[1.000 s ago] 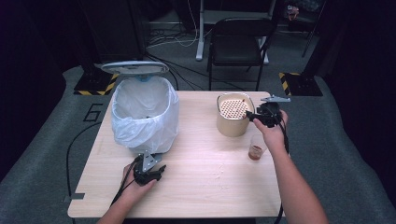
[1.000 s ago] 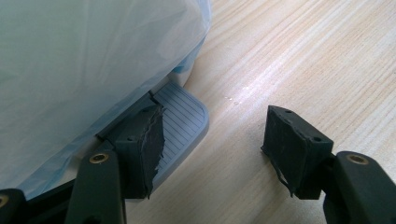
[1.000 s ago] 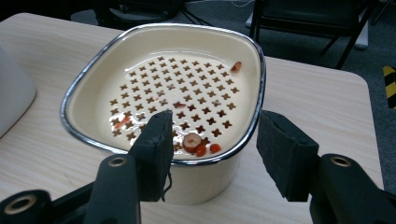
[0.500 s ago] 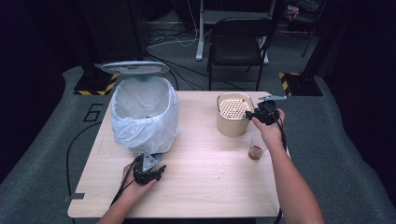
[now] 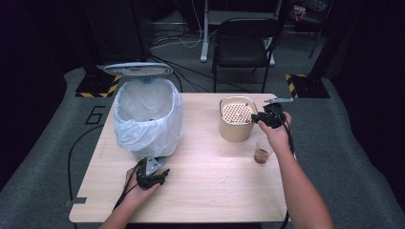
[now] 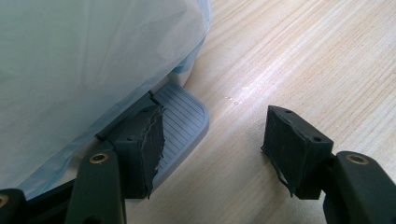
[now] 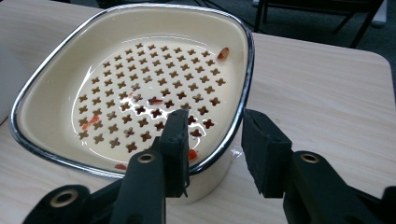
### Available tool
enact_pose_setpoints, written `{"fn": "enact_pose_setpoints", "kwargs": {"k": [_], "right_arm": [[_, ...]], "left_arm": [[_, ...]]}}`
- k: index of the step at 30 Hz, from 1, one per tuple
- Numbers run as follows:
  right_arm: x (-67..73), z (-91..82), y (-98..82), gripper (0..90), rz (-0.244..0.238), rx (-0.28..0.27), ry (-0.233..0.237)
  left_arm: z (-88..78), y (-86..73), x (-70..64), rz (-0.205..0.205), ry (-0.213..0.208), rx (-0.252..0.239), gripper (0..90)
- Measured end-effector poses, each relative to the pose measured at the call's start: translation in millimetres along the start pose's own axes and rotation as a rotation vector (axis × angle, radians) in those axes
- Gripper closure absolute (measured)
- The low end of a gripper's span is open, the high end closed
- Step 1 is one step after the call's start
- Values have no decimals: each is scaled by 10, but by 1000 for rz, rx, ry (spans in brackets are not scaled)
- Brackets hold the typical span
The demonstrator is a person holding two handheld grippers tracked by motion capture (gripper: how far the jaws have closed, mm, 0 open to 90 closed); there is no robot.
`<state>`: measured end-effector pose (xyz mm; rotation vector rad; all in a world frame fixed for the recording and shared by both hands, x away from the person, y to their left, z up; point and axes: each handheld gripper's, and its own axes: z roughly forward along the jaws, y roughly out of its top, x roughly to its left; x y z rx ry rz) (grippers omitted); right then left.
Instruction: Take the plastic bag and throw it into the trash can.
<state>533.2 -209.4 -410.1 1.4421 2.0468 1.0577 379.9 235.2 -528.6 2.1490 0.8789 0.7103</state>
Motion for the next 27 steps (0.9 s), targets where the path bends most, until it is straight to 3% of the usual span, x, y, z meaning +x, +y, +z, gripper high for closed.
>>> {"fn": "enact_pose_setpoints", "kwargs": {"k": [3, 4, 8, 22, 27], "right_arm": [[32, -15, -12, 644, -20, -2, 9], [89, -36, -29, 648, -46, -6, 15], [201, -78, -69, 655, -80, -3, 30], [428, -192, -176, 691, -127, 14, 90], [529, -278, -262, 705, -130, 11, 133]], "left_arm": [[0, 0, 1, -1, -1, 0, 379], [0, 0, 1, 0, -1, 0, 378], [0, 0, 1, -1, -1, 0, 379], [0, 0, 0, -1, 0, 0, 378], [0, 0, 0, 0, 0, 0, 378]]}}
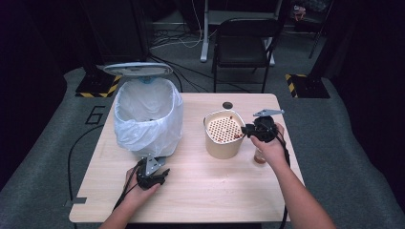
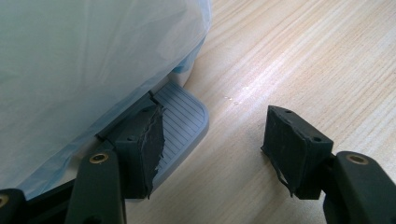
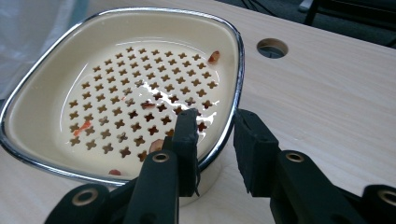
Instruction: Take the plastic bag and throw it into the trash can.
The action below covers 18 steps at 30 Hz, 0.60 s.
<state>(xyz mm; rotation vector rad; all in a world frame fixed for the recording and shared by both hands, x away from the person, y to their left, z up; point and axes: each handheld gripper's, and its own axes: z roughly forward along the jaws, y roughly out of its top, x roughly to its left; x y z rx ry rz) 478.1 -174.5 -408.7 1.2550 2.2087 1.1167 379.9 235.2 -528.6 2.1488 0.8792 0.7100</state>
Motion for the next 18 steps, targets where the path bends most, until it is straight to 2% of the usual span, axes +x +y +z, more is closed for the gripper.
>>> {"fn": "enact_pose_setpoints", "kwargs": {"k": [3, 7, 10, 13, 18], "right_arm": [[47, -36, -43, 710, 1, -6, 17], [164, -147, -148, 713, -36, -6, 49], [213, -188, -192, 713, -44, -12, 60], [298, -255, -271, 719, -62, -21, 91], [396, -315, -325, 725, -94, -18, 108]], "left_arm": [[0, 0, 0, 0, 0, 0, 378], [-1, 0, 1, 0, -2, 1, 379], [0, 0, 0, 0, 0, 0, 378], [0, 0, 0, 0, 0, 0, 378], [0, 0, 0, 1, 0, 0, 378]]}}
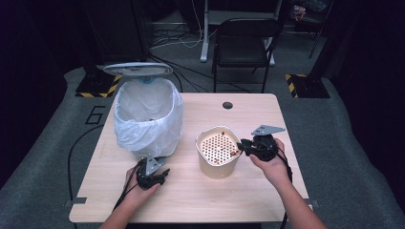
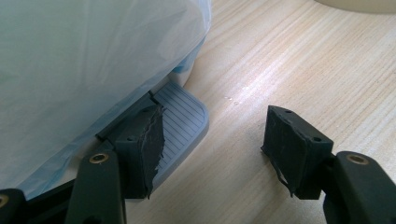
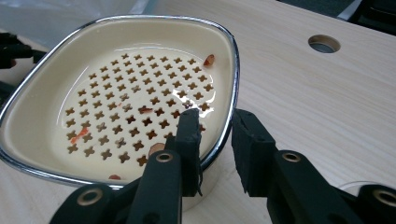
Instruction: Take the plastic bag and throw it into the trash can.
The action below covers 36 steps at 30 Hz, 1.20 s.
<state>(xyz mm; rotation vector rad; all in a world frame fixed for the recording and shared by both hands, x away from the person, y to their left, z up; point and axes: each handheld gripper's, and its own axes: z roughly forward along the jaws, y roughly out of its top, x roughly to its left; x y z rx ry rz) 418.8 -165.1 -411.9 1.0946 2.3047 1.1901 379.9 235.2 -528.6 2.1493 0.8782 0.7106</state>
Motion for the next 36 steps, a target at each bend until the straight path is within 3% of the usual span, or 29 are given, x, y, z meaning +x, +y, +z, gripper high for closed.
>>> {"fn": "enact_pose_setpoints", "kwargs": {"k": [15, 30, 31, 34, 36], "right_arm": [[266, -218, -206, 724, -18, -7, 68], [393, -322, -305, 719, -38, -11, 102], [391, -322, -303, 714, -35, -10, 104], [383, -317, -288, 584, -20, -20, 99], [376, -323, -278, 583, -10, -33, 100]], "left_arm": [[0, 0, 0, 0, 0, 0, 378], [-1, 1, 3, 2, 1, 1, 379], [-1, 1, 3, 2, 1, 1, 379], [0, 0, 1, 0, 0, 1, 379], [0, 0, 1, 0, 0, 1, 379]]}}
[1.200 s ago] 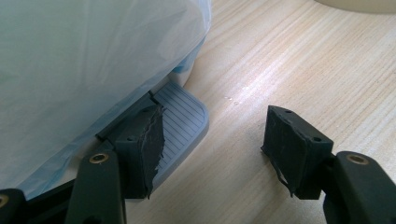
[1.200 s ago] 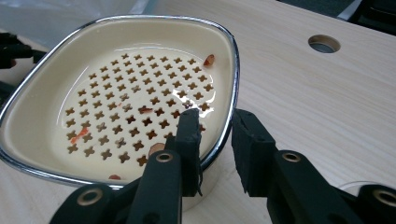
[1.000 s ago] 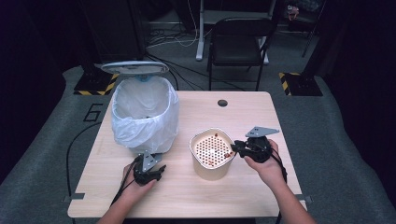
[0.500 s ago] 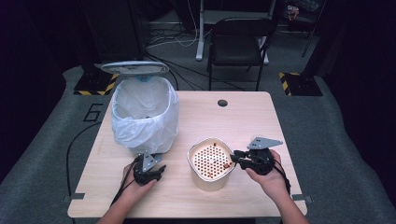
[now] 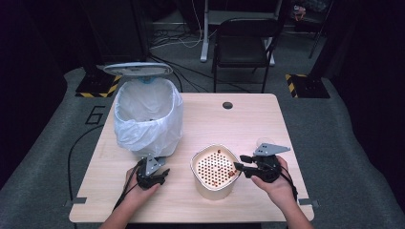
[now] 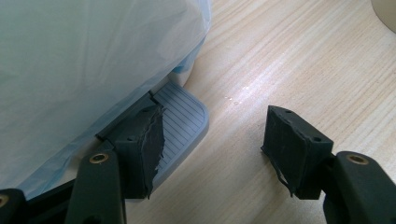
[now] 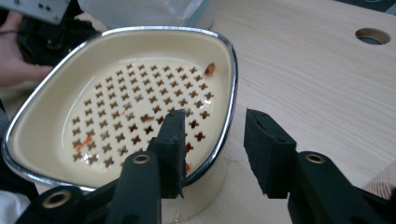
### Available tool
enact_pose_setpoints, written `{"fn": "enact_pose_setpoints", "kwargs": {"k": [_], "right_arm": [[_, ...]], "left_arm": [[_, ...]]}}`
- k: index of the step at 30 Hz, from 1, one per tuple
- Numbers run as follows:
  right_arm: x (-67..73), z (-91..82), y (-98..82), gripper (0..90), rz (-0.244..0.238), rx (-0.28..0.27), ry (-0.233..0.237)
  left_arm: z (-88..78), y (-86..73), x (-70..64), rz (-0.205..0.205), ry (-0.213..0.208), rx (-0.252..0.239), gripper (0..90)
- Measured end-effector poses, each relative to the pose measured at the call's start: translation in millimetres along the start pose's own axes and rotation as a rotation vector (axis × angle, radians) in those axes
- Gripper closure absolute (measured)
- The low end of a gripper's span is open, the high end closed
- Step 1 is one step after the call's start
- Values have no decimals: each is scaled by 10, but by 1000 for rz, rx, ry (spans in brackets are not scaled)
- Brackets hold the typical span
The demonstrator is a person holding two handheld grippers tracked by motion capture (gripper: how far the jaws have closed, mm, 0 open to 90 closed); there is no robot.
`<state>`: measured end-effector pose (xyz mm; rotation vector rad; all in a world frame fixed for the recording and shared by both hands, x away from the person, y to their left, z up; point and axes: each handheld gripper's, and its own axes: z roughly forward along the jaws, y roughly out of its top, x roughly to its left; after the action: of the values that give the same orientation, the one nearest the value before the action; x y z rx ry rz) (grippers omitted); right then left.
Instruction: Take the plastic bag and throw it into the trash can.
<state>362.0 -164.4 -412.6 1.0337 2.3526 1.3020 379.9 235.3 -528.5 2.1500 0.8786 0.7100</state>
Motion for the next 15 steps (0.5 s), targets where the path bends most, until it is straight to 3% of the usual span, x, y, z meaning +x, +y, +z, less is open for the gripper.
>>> {"fn": "enact_pose_setpoints", "kwargs": {"k": [6, 9, 10, 11, 12, 13, 14, 15], "right_arm": [[-88, -90, 68, 531, 26, -76, -32], [-224, -131, 54, 471, 58, -102, -89], [-224, -131, 54, 471, 58, -102, -89], [-305, -130, 33, 435, 78, -100, -124], [-305, -130, 33, 435, 78, -100, -124], [-379, -125, 7, 399, 88, -96, -163], [-379, -125, 7, 399, 88, -96, -163], [-439, -123, -17, 355, 96, -92, -195]], "left_arm": [[0, 0, 0, 0, 0, 0, 379], [0, 0, 0, 0, 0, 0, 378], [0, 0, 0, 0, 0, 0, 379], [0, 0, 0, 0, 0, -1, 379], [0, 0, 0, 0, 0, -1, 379], [0, 0, 0, 0, 0, 0, 378], [0, 0, 0, 0, 0, 0, 378], [0, 0, 0, 0, 0, 0, 378]]}}
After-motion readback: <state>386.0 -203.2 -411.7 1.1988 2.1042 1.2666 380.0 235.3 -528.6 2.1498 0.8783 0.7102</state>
